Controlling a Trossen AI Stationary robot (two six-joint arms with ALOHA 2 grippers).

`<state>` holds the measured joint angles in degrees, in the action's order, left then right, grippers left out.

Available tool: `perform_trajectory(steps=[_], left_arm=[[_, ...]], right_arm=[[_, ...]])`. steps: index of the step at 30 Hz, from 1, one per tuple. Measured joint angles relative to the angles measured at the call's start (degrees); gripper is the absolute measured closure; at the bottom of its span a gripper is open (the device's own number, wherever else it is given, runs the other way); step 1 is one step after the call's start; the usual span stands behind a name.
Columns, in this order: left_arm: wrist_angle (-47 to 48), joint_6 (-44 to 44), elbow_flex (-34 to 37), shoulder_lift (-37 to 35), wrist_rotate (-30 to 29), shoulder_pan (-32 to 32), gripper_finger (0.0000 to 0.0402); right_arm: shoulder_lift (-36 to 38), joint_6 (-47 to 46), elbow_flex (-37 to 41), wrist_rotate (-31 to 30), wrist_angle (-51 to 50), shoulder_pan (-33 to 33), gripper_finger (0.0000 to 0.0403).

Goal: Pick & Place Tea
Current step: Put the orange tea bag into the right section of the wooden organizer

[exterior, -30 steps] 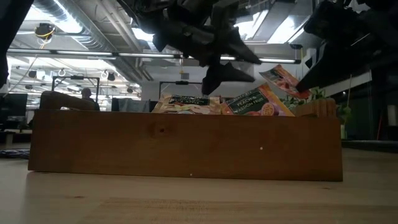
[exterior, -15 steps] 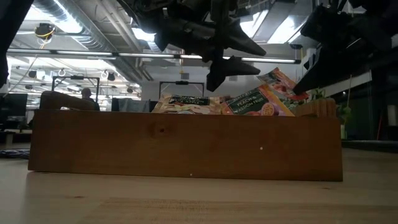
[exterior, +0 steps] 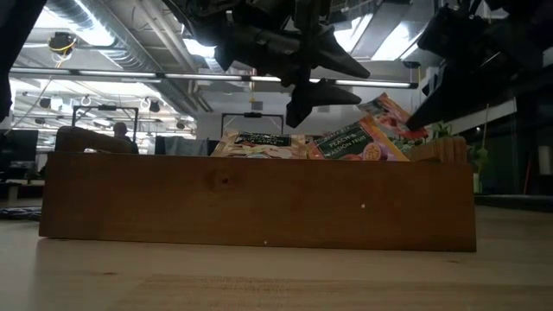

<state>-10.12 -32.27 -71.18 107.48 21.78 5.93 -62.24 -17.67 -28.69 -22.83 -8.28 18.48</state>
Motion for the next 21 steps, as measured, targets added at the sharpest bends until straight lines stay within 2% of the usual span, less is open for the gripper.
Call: perform_trajectory(steps=[15, 21], left_arm=[[0.04, 0.02, 0.0, 0.0, -0.15, 0.0, 0.0233], [3.7, 0.5, -0.02, 0.02, -4.7, 0.0, 0.0233]], right_arm=[[-0.02, 0.47, 0.0, -0.68, 4.37, -1.42, 0.04], [-0.02, 1.83, -0.02, -0.66, 8.18, -1.42, 0.04]])
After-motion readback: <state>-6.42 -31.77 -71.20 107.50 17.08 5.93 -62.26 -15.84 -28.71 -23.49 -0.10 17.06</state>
